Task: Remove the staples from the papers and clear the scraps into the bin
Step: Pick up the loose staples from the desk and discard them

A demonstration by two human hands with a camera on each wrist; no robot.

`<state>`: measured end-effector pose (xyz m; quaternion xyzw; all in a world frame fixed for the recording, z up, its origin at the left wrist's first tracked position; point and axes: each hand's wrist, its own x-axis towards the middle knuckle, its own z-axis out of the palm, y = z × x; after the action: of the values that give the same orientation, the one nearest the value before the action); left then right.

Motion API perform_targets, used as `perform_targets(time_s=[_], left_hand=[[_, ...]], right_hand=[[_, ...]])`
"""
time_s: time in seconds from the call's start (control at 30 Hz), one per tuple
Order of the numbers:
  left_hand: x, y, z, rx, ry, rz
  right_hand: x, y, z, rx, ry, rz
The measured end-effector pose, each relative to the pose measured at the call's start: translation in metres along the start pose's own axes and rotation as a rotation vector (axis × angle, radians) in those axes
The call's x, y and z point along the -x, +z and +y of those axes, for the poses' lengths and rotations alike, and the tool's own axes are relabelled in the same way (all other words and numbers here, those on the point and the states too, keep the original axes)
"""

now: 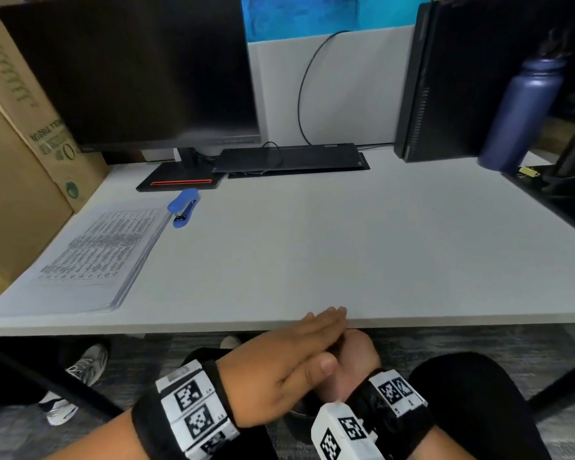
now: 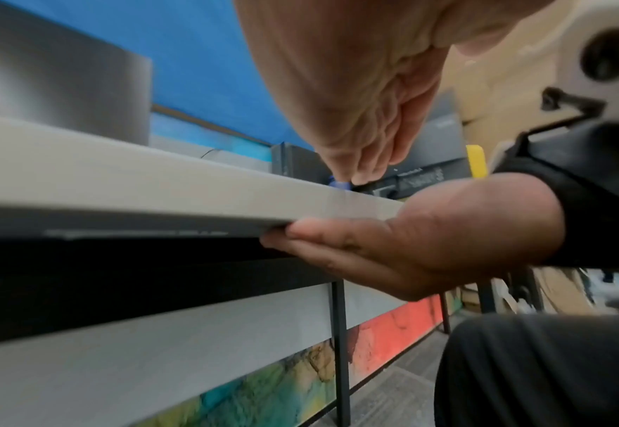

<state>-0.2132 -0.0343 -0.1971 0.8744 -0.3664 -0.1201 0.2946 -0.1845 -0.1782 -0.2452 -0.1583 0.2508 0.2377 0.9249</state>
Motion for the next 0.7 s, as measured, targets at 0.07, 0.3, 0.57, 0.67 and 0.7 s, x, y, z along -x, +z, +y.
perform_targets(time_s=[0.07,0.3,0.57,0.67,0.7], left_hand=[[0.0,-0.007,-0.013,0.011,-0.067,0.156],[-0.01,-0.026,-0.031,-0.451,-0.392,0.018],[0.014,-0.015,-0.029,-0.31,0.222,0.244],[0.025,-0.043,-0.063,-0.357,-0.034,0.578],[0.029,-0.052,-0.076,-0.387,-0.092,0.648]], right_hand=[[0.001,0.002,0.002,-0.072,-0.033,-0.015],[-0.008,-0.002,0.005,-0.119,-0.067,-0.038],[-0.007,-0.014,-0.005,0.06,0.038,0.022],[-0.021,-0.025,-0.01,0.229,0.069,0.12],[-0.025,-0.028,-0.014,0.293,0.089,0.153]])
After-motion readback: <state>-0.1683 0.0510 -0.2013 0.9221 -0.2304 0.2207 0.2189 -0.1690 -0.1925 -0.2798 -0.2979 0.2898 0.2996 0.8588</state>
